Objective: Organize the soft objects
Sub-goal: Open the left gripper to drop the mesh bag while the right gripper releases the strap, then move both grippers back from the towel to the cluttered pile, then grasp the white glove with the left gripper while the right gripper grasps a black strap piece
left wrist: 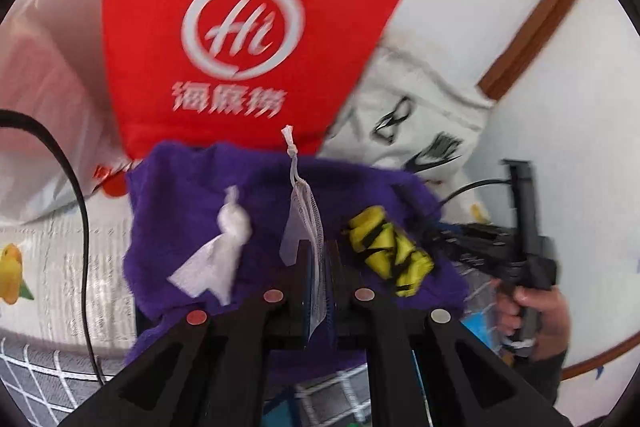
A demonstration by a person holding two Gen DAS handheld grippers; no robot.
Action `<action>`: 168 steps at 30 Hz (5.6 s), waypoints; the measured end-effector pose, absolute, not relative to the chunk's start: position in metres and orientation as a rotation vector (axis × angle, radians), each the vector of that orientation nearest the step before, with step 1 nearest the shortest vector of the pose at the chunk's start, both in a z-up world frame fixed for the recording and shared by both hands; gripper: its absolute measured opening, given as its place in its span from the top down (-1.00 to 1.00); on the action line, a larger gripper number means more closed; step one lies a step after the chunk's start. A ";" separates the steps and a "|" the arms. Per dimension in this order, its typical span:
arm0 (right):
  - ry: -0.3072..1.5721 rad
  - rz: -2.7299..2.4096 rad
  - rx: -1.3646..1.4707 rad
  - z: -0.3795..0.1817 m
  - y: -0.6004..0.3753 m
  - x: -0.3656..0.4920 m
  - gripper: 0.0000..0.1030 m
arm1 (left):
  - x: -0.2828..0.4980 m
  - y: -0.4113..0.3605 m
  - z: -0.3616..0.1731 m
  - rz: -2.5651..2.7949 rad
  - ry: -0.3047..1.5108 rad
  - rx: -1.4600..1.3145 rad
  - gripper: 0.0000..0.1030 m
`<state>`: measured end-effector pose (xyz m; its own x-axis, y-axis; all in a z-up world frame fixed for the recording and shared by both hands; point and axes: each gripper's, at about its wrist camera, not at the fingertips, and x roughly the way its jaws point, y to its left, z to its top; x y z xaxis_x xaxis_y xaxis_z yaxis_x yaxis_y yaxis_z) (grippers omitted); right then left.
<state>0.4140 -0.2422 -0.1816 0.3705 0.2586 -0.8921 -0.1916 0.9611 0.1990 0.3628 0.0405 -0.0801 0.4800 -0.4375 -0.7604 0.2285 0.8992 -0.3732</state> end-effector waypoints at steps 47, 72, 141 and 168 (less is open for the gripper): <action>1.091 0.290 0.015 -0.150 -0.234 0.400 0.15 | 0.345 0.012 -0.072 -0.296 1.096 -0.088 -0.07; 1.007 0.260 0.029 -0.098 -0.251 0.303 0.08 | 0.299 -0.038 -0.041 -0.471 1.094 -0.069 -0.09; 1.144 0.671 -0.049 -0.170 -0.140 0.065 -0.10 | 0.084 0.095 -0.093 -0.285 0.962 -0.252 0.82; 1.054 0.728 -0.257 -0.176 -0.099 0.056 0.41 | 0.081 0.117 -0.113 -0.251 0.986 -0.310 0.82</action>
<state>0.0556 -0.0986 -0.1761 0.2902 0.4208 -0.8595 -0.6549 0.7422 0.1423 0.0815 0.1166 -0.1130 0.5298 -0.3448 -0.7748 0.0674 0.9278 -0.3668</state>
